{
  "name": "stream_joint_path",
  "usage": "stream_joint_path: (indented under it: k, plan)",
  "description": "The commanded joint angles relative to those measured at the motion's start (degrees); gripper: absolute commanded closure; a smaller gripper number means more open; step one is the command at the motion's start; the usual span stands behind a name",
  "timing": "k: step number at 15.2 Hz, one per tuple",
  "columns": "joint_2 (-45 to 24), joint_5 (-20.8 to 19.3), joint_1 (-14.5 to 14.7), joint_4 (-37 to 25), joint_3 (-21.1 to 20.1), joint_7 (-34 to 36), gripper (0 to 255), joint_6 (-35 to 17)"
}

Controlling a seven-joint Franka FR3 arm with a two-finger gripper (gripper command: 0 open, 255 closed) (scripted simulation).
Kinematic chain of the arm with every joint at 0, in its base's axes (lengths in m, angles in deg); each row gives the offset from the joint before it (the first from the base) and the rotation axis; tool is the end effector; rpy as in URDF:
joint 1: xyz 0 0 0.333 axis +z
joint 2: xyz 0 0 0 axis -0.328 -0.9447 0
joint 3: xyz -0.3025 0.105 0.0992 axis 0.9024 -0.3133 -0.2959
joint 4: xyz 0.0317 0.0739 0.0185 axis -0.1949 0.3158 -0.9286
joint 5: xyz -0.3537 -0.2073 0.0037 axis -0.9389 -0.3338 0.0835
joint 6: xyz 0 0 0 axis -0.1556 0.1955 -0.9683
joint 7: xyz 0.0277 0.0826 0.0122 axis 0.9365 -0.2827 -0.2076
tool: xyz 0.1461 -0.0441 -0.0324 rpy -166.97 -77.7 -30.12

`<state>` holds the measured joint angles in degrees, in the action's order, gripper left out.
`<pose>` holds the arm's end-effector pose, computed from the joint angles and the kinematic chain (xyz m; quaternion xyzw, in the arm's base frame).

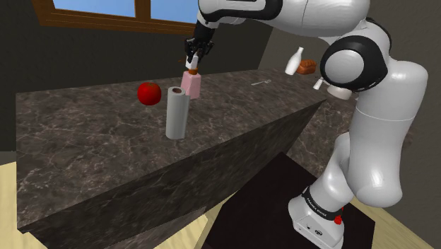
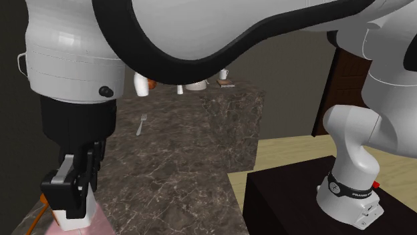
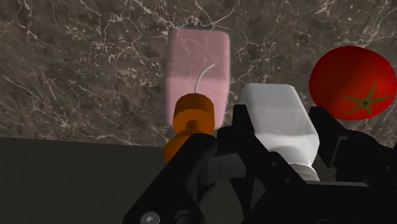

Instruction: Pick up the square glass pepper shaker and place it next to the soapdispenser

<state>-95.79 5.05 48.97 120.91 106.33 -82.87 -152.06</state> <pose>0.7250 0.0783 0.4869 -0.9919 0.0210 -0.1251 0.0118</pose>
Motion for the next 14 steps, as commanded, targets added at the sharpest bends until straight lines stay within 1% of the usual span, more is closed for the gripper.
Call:
stream_joint_path:
  k: [1,14]
  plan:
    - [-0.04,0.10,0.14,1.48,-0.07,-0.13,255,-1.53]
    - [-1.61,1.54,0.47,9.36,-0.87,-1.31,255,-10.72]
